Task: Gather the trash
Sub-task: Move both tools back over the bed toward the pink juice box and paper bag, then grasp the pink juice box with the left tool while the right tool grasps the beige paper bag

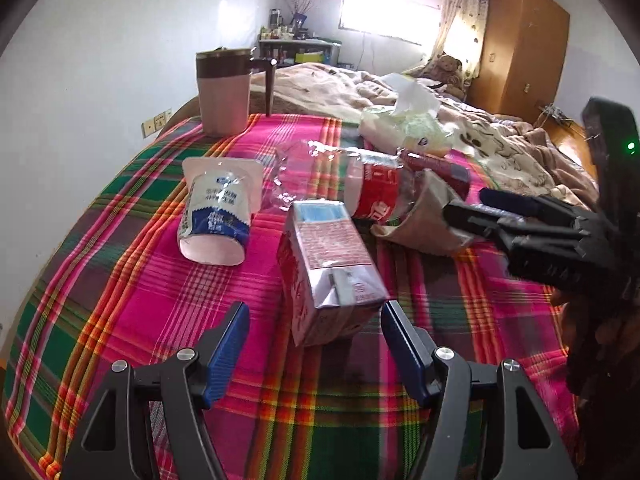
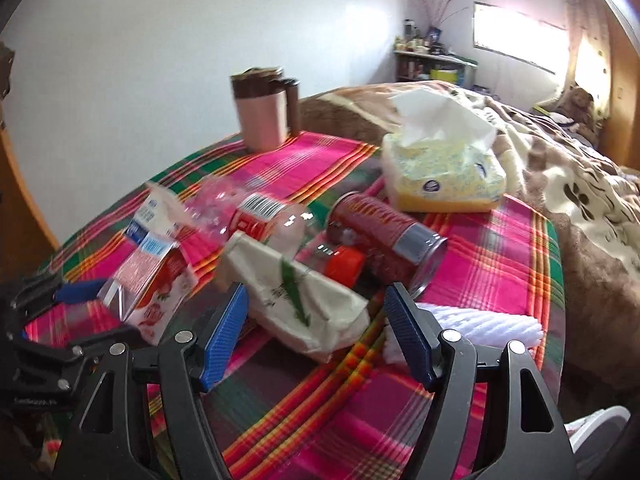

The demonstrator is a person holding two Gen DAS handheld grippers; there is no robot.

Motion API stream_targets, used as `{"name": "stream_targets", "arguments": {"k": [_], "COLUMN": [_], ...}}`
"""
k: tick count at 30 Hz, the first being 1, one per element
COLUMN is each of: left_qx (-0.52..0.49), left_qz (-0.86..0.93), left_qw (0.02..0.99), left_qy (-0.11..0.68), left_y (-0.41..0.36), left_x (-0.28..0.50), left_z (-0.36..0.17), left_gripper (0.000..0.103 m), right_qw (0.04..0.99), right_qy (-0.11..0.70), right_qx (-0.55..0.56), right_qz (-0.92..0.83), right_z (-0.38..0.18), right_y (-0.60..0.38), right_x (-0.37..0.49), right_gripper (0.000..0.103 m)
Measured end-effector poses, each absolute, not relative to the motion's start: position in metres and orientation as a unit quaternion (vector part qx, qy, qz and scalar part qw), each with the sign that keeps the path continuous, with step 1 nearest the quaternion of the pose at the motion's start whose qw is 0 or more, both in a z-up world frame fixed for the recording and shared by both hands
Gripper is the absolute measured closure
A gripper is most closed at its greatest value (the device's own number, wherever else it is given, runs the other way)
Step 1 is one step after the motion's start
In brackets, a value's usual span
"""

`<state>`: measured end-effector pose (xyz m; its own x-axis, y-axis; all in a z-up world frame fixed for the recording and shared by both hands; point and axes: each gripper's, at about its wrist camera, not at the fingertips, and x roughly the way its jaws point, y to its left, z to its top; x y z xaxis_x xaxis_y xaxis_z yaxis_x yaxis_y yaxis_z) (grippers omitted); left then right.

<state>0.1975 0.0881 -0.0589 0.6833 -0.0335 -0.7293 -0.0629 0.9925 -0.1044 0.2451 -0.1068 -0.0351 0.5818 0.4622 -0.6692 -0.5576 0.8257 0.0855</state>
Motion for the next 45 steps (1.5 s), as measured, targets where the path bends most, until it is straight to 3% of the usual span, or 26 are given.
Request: {"name": "stream_targets", "arguments": {"k": [13, 17, 30, 35, 38, 40, 45], "left_qx": [-0.067, -0.067, -0.04, -0.06, -0.078, -0.081, -0.076], "left_qz": [0.058, 0.065, 0.017, 0.009, -0.008, -0.015, -0.023], "left_qw": [0.913, 0.915, 0.916, 0.915, 0.913, 0.91, 0.914], "left_qy": [0.397, 0.392, 0.398, 0.4, 0.401, 0.406, 0.397], "left_y": [0.128, 0.138, 0.126, 0.131, 0.132, 0.131, 0.126], "left_x": [0.202, 0.204, 0.22, 0.223, 0.224, 0.226, 0.223], "left_z": [-0.063, -0.061, -0.063, -0.065, -0.067, -0.069, -0.067], "left_gripper": [0.035, 0.035, 0.035, 0.038, 0.049, 0.061, 0.062], "right_qw": [0.834, 0.853, 0.839, 0.846, 0.848, 0.85, 0.854], "right_qy": [0.395, 0.373, 0.403, 0.39, 0.386, 0.383, 0.378], "right_qx": [-0.078, -0.091, -0.069, -0.067, -0.077, -0.079, -0.082], "right_qz": [0.378, 0.353, 0.359, 0.358, 0.354, 0.353, 0.348], "right_z": [-0.043, -0.04, -0.056, -0.052, -0.051, -0.051, -0.051], "right_y": [-0.086, -0.085, -0.068, -0.069, -0.068, -0.068, -0.071], "right_x": [0.236, 0.236, 0.243, 0.234, 0.231, 0.228, 0.222], "right_gripper": [0.031, 0.031, 0.031, 0.052, 0.059, 0.061, 0.063]}}
